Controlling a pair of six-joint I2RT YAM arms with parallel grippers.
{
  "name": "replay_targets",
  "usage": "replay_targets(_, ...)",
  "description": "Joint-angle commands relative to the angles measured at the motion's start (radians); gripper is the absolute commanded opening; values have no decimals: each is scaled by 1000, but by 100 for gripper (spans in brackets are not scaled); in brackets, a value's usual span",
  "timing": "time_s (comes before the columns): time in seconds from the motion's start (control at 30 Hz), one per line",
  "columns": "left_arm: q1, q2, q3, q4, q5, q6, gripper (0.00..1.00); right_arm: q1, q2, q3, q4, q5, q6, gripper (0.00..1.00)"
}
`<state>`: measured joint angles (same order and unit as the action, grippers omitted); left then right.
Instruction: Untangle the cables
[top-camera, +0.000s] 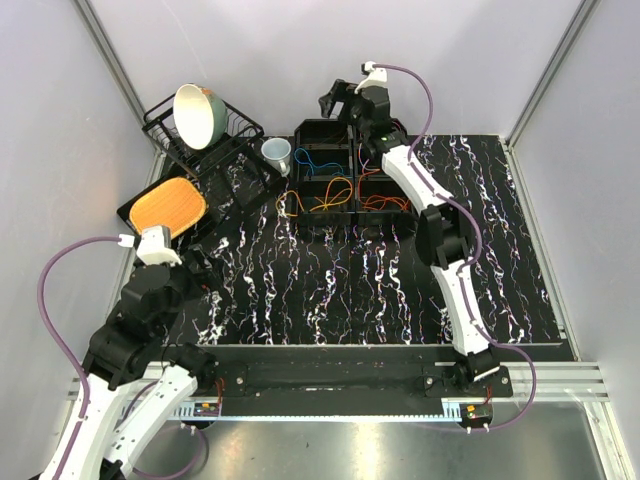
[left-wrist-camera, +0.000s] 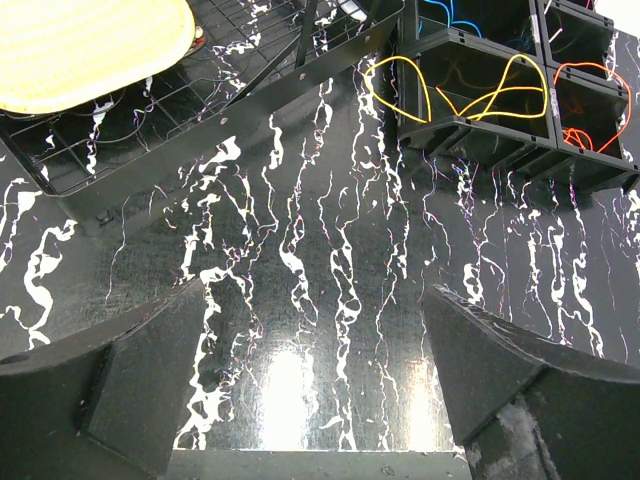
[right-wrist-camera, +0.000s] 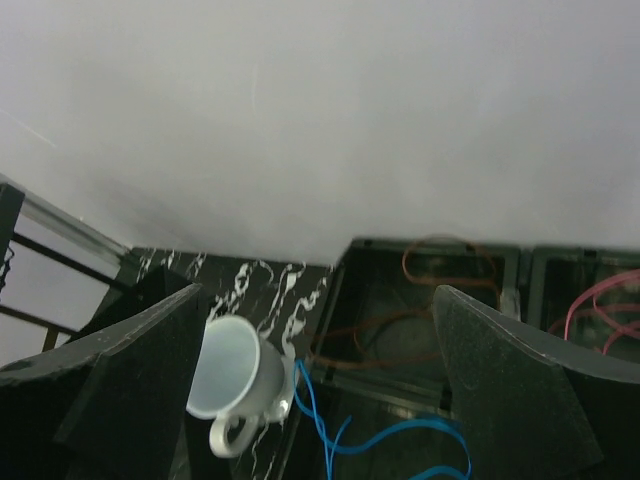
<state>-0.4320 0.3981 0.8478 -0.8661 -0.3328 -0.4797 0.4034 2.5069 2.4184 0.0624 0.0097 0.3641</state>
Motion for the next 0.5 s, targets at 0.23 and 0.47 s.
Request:
replay_targets(0.23,6,-2,-7,53,8,7,92,9,-529,-679,147,-71,7,100)
replay_targets(0.47,9,-4,-9,55,6,6,92,9,-862,-1100,83,48,-33,100)
